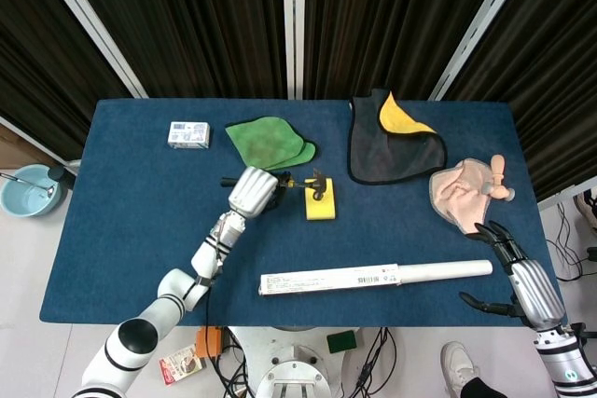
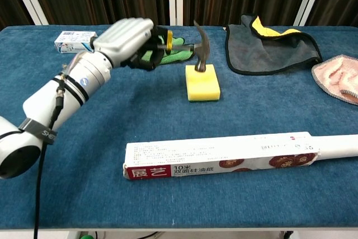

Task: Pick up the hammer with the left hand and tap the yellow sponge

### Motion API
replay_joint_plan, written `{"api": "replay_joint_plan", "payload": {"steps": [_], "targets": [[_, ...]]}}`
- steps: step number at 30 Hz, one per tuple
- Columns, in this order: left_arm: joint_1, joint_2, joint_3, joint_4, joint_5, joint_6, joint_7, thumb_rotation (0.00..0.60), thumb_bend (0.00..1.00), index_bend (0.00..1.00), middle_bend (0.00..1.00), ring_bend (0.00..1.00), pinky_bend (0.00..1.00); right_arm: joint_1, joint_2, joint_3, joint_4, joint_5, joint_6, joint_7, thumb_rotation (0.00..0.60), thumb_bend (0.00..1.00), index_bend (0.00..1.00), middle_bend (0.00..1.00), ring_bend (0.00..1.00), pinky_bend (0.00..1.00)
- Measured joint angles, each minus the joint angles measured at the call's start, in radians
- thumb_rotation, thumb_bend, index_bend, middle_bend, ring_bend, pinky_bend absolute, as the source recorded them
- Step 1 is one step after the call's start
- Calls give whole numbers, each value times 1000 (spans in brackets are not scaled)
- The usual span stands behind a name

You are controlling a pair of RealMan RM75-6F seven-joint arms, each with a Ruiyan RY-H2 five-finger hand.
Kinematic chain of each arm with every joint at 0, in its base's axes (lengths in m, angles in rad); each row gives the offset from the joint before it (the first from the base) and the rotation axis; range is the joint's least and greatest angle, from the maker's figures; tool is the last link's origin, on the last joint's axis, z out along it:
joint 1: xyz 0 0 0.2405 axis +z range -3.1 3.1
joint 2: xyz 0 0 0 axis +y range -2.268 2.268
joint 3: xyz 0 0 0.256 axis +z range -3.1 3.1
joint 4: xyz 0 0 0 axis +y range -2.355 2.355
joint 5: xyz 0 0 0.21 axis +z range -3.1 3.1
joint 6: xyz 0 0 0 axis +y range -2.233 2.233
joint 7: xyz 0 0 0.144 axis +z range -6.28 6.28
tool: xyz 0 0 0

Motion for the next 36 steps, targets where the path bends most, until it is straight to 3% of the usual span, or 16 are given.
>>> {"api": "replay_joint_plan", "payload": {"steps": [4,7,15,21,26,36], "targets": [[-3,-3,37,14,26,-58,92,600,755,897,924,856,1000,-1,1,1,0,3,1,1,600,115,88,205,26,178],[-7,3,28,1,20,-49,106,600,757,898,925,856,1000,-3,3,3,0,3,8,4,600,115,88,205,27,178],[-10,74,-106,-149,-76,44,-39,600,758,898,924,857,1000,-1,-1,7,6,-4,12,14,600,114,88,205,26,178],[37,171,-165,-320,-158,11,-58,600,766,897,920,851,992,4,-3,5,11,-9,7,20,600,114,88,205,26,178],[99,256,-166,-442,-215,-74,28,600,765,891,913,844,987,5,-8,5,17,-13,9,25,600,115,88,205,26,178],[191,370,-101,-583,-249,-151,265,600,755,837,858,807,935,8,-2,2,3,-25,12,14,600,115,88,205,26,178]]}}
